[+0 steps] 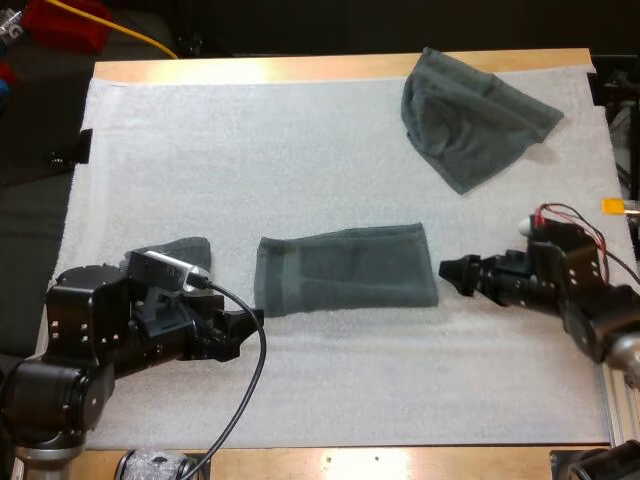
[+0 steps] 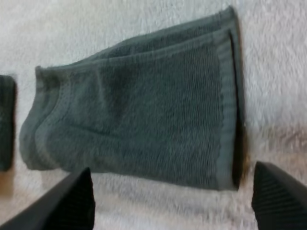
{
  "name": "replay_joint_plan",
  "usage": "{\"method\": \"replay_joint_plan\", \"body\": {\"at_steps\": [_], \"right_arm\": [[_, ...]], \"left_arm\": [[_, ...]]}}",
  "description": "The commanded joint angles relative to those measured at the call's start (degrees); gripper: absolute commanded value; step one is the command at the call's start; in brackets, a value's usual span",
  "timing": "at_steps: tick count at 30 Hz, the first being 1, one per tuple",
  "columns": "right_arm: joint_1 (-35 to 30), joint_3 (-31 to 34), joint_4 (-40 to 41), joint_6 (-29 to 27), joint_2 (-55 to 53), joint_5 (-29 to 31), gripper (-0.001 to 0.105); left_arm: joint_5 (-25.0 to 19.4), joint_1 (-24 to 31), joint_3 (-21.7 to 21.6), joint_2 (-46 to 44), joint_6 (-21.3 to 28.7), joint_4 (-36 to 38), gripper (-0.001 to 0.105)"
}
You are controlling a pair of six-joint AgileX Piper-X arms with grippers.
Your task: Pick towel from pile, fold and stack
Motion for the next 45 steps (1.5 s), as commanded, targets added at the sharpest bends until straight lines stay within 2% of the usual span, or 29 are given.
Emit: {"method": "replay_joint_plan", "body": {"at_steps": [1,5,12,18,26,32,37,45], "right_arm": [[-0.6,-1.0,-1.4,-0.8,1.9,-0.7,0.067],[-2.7,-2.2,-3.1,-0.8,7.8,-4.1,0.067],[-7.3,-3.6,-8.2,-1.1,17.7,-14.0,0.067],[-7.6,-4.5,-12.4,-1.1,25.3,-18.6,0.067],[-7.6,-4.6,-16.1,-0.7,32.5,-19.6,0.067],[-7.2,-4.6,-16.4,0.7,35.0,-24.1,0.067],[-4.7,-4.6,-16.4,4.2,36.1,-25.0,0.067],[0.4,-4.4,-15.8,5.4,36.6,-24.4,0.067]], "left_arm": [[0.8,0.0,-0.5,0.0,-0.1,-0.1,0.064],[0.8,0.0,-0.5,0.0,-0.1,0.8,0.064],[0.8,0.0,-0.5,0.0,-0.1,2.3,0.064],[0.8,0.0,-0.5,0.0,-0.1,3.3,0.064],[0.8,0.0,-0.5,0.0,-0.1,3.3,0.064],[0.8,0.0,-0.5,0.0,-0.1,3.3,0.064],[0.8,0.0,-0.5,0.0,-0.1,3.3,0.064],[0.8,0.0,-0.5,0.0,-0.1,3.3,0.064]]}}
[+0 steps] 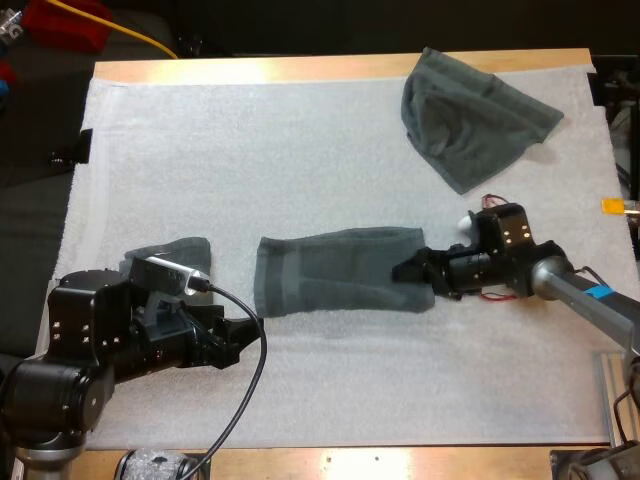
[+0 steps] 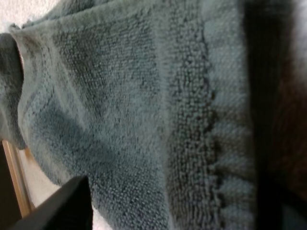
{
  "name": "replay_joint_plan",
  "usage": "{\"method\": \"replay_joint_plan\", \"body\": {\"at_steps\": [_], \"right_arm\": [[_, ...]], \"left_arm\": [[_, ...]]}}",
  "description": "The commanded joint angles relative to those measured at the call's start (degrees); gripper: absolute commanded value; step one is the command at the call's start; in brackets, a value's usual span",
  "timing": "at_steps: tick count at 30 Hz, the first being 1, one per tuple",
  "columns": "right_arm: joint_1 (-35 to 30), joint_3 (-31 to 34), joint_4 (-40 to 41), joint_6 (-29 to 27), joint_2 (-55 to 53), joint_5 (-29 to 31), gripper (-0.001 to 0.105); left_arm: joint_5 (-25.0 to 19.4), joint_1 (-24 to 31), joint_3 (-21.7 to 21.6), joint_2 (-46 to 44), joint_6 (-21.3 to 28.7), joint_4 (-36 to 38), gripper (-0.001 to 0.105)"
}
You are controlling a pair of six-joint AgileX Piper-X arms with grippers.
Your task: Pick towel from pile, fold and stack
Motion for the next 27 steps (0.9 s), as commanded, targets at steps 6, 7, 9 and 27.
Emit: {"method": "replay_joint_plan", "body": {"at_steps": [6,7,9,27], "right_arm": [[1.1,0.4,2.0,1.9,1.3,1.1,0.053],[1.1,0.4,2.0,2.5,1.0,1.1,0.044],[1.1,0.4,2.2,2.7,0.6,1.1,0.029],[1.1,0.4,21.5,-4.1,-19.5,22.8,0.001]], "left_arm": [[0.6,0.0,-0.5,0.0,0.3,0.2,0.064],[0.6,0.0,-0.5,0.0,0.3,0.2,0.064],[0.6,0.0,-0.5,0.0,0.3,0.2,0.064],[0.6,0.0,-0.5,0.0,-0.1,0.2,0.064]]}}
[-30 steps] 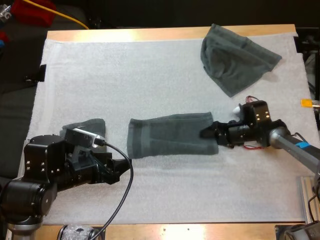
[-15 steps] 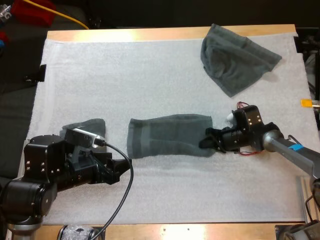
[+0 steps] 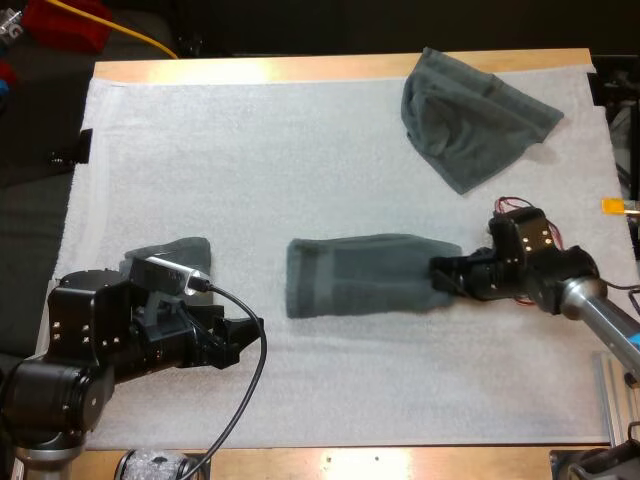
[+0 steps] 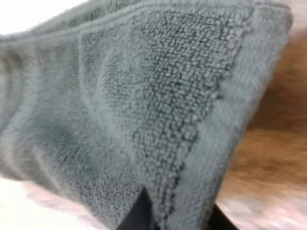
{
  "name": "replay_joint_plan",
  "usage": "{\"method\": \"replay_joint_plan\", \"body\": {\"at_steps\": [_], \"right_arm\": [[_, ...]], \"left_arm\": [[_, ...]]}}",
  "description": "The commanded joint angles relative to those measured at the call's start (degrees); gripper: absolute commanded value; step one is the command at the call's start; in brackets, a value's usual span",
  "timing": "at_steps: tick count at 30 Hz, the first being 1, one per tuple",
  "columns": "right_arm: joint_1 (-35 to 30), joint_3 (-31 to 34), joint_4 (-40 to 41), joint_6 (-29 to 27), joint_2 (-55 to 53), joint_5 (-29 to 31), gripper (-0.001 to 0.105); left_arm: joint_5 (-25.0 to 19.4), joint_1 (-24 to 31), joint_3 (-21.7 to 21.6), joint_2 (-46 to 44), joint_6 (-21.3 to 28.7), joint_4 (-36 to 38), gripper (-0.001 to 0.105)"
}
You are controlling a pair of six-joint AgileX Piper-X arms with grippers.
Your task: Pick towel from pile, fold and stack
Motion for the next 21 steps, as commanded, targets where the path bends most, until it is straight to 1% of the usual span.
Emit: {"method": "replay_joint_plan", "body": {"at_steps": [1,2,7,8,10,11,14,16,18,21], "right_arm": [[0.1,0.0,3.2,-2.3,-1.8,3.2,0.001],[0.1,0.0,4.5,-2.8,-2.5,4.2,0.001],[0.1,0.0,13.3,-8.5,-7.8,15.4,0.001],[0.1,0.0,14.0,-9.0,-8.2,16.4,0.001],[0.1,0.0,17.3,-10.9,-10.0,21.8,0.001],[0.1,0.0,18.2,-11.3,-10.5,22.9,0.001],[0.1,-0.7,22.6,-13.5,-11.7,29.5,0.001],[0.1,-2.2,25.3,-15.6,-11.7,33.6,0.001],[0.1,-3.4,26.0,-17.2,-11.7,34.6,0.001],[0.2,-5.9,26.3,-17.4,-11.7,34.1,0.001]], "left_arm": [[0.6,-0.3,-0.5,0.0,-0.1,0.2,0.064],[0.6,-0.3,-0.5,0.0,-0.1,0.2,0.064],[0.4,-0.9,-0.5,0.0,-0.1,0.2,0.064],[0.4,-0.9,-0.5,0.0,-0.1,0.2,0.064],[0.4,-0.9,-0.5,0.0,-0.1,0.2,0.064],[0.4,-0.9,-0.5,0.0,-0.1,0.2,0.064],[0.4,-0.9,-0.5,0.0,-0.1,0.2,0.064],[0.4,-0.9,-0.5,0.0,-0.1,0.2,0.064],[0.4,-0.9,-0.5,0.0,-0.1,0.2,0.064],[0.4,-0.9,-0.5,0.0,-0.1,0.2,0.064]]}}
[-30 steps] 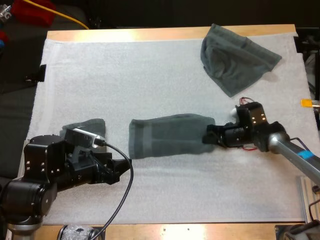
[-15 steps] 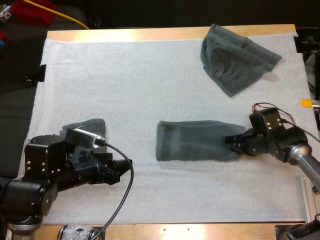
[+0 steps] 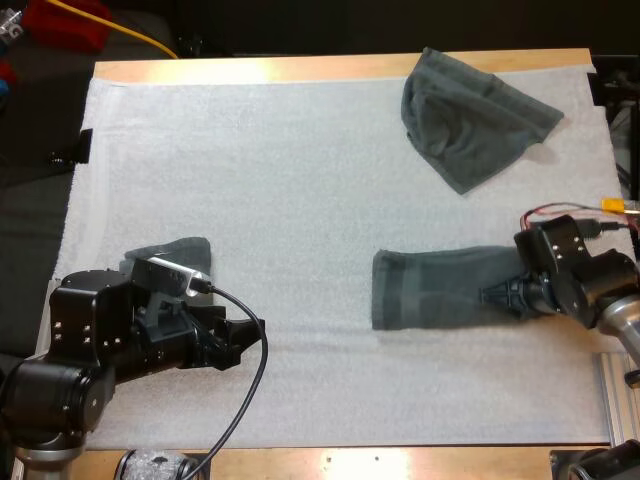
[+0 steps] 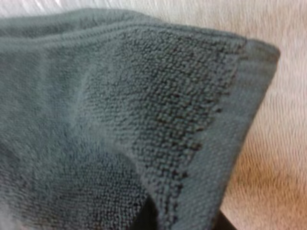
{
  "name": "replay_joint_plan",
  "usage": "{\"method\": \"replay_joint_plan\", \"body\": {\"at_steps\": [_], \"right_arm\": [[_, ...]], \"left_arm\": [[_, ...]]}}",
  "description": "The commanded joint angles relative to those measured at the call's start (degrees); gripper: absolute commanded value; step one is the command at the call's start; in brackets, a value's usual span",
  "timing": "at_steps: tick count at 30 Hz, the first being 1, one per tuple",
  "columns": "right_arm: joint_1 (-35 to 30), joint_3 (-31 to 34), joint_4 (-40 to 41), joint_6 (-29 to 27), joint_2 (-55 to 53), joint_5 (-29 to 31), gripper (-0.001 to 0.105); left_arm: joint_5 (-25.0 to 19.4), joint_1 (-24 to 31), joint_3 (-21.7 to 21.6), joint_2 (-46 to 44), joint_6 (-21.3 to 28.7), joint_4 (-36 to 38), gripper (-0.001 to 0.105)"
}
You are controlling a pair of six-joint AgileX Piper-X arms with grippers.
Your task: Pick towel from pile, fold and stack
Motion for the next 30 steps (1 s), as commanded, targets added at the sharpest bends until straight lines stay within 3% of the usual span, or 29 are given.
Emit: {"method": "replay_joint_plan", "body": {"at_steps": [1,7,12,19,30], "right_arm": [[0.2,-1.3,0.5,-0.6,-0.3,0.0,0.001],[0.6,-2.6,-1.2,2.4,0.8,-12.1,0.001],[4.8,-2.6,-3.7,5.0,3.4,-18.1,0.001],[12.4,-2.6,-12.3,11.7,9.7,-20.2,0.001],[13.6,-2.6,-22.4,21.2,17.8,-23.3,0.001]], "left_arm": [[0.5,-0.3,-0.5,0.0,-0.1,0.2,0.064],[0.5,-0.3,-0.5,0.0,-0.1,0.2,0.064],[0.5,-0.3,-0.5,0.0,-0.1,0.2,0.064],[0.5,-0.3,-0.5,0.0,-0.1,0.2,0.064],[0.5,-0.3,-0.5,0.0,-0.1,0.2,0.064]]}}
